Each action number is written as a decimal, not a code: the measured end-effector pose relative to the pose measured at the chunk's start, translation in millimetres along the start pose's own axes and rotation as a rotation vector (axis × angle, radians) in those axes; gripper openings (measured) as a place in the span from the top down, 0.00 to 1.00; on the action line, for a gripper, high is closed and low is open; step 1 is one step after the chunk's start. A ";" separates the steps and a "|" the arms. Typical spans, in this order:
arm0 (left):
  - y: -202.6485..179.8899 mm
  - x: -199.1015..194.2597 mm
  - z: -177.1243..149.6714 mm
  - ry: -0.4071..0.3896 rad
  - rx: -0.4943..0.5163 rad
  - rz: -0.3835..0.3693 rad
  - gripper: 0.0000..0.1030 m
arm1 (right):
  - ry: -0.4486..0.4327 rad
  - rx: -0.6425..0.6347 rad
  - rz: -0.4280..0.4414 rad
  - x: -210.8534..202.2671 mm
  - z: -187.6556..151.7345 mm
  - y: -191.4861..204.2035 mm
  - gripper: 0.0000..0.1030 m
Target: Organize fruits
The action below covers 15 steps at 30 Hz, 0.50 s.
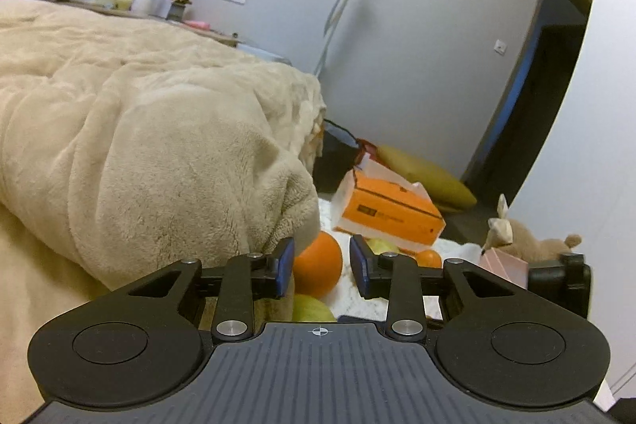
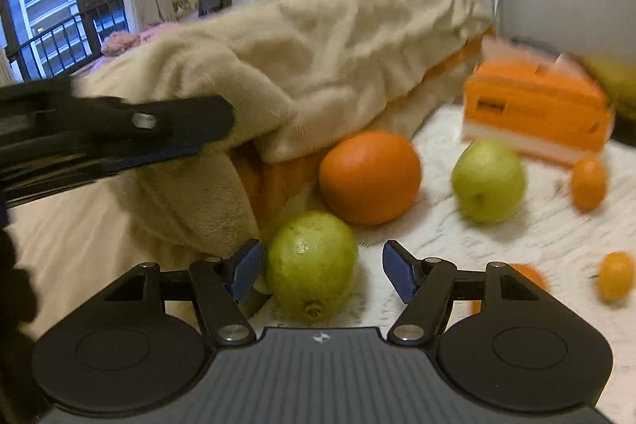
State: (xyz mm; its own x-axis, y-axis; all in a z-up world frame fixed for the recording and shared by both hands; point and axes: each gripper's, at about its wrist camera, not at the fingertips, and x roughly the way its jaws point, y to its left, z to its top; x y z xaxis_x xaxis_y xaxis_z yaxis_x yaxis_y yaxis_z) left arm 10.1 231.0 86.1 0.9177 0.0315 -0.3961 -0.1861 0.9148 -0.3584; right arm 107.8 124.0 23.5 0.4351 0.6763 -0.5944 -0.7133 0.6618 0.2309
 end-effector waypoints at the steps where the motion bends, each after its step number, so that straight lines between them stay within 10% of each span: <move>1: 0.5 1.6 0.3 0.002 -0.003 0.000 0.65 | 0.012 0.002 0.021 3.6 0.0 -1.1 0.35; 9: -8.8 6.4 -5.6 0.024 0.039 -0.036 0.64 | 0.025 -0.045 -0.007 -55.1 -25.0 -12.4 0.45; 15: -61.4 35.5 -35.0 0.182 0.214 -0.165 0.64 | -0.031 -0.080 -0.287 -126.6 -79.8 -54.3 0.45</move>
State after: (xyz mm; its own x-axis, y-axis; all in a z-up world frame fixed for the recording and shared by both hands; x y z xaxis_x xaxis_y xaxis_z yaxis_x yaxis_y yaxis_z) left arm 41.8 161.8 64.5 0.8482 -0.1785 -0.4988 0.0551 0.9661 -0.2521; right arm 47.6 -23.3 24.8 0.6408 0.4757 -0.6025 -0.5992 0.8006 -0.0051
